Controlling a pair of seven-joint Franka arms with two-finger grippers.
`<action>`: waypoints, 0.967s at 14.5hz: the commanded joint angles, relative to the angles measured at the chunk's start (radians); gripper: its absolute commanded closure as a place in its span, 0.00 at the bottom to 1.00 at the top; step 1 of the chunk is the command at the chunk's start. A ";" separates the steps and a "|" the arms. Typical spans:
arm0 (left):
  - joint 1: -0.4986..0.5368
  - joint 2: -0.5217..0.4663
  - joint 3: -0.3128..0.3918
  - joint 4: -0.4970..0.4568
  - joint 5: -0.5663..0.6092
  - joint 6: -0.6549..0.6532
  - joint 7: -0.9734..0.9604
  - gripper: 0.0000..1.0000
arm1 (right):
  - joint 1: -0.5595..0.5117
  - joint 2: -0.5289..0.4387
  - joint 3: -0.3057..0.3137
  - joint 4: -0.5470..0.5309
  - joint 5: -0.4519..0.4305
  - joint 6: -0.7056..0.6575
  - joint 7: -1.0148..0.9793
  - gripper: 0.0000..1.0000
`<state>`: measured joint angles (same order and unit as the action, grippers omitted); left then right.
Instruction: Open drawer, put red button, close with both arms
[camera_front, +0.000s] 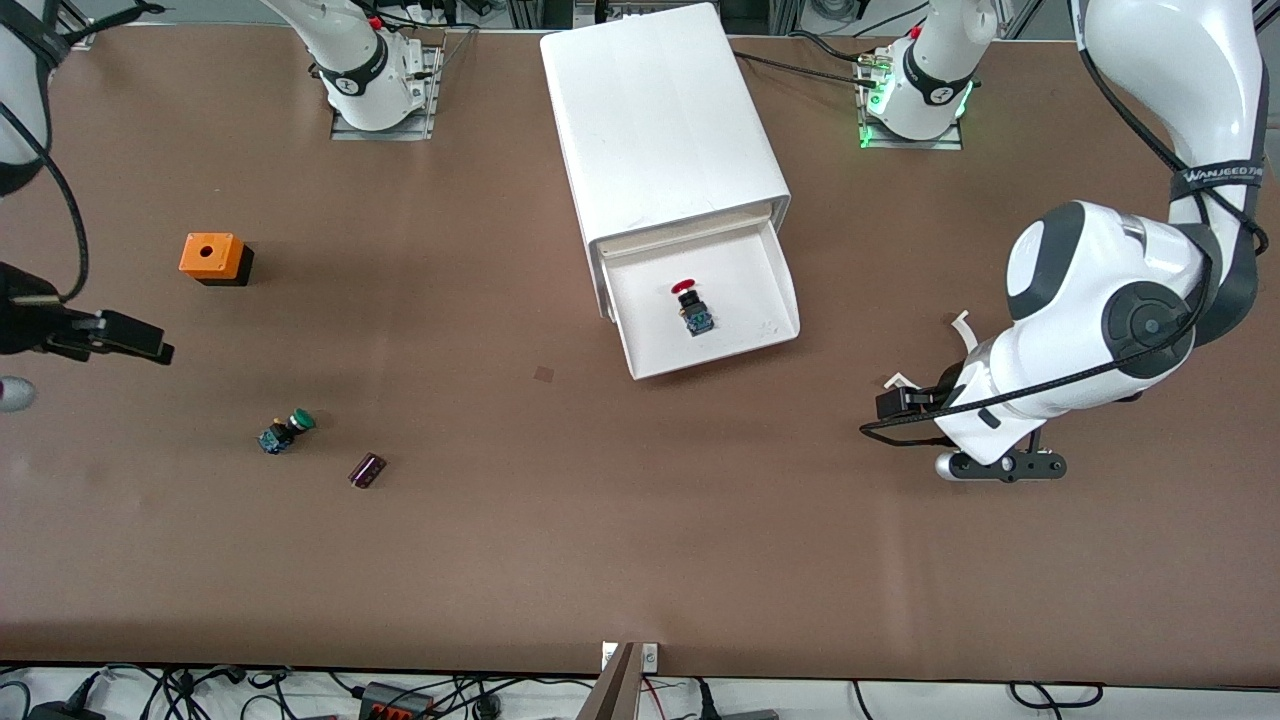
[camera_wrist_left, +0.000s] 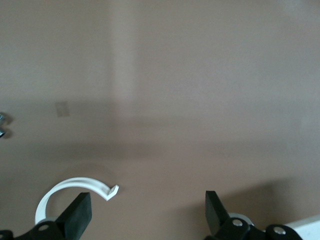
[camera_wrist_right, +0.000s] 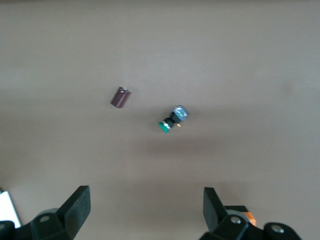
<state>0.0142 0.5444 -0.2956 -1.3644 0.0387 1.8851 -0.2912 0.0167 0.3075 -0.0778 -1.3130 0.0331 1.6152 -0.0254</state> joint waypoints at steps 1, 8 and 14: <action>-0.029 0.019 0.000 -0.001 -0.010 0.048 -0.025 0.00 | -0.012 -0.079 0.038 -0.089 -0.045 0.029 -0.018 0.00; -0.086 0.074 0.000 -0.031 -0.008 0.167 -0.065 0.00 | -0.018 -0.175 0.036 -0.213 -0.047 0.053 -0.013 0.00; -0.132 0.069 -0.031 -0.163 -0.010 0.316 -0.290 0.00 | -0.018 -0.292 0.036 -0.385 -0.048 0.127 -0.011 0.00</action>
<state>-0.1032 0.6278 -0.3144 -1.4886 0.0372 2.1813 -0.4675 0.0123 0.0752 -0.0563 -1.6275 -0.0020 1.7120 -0.0272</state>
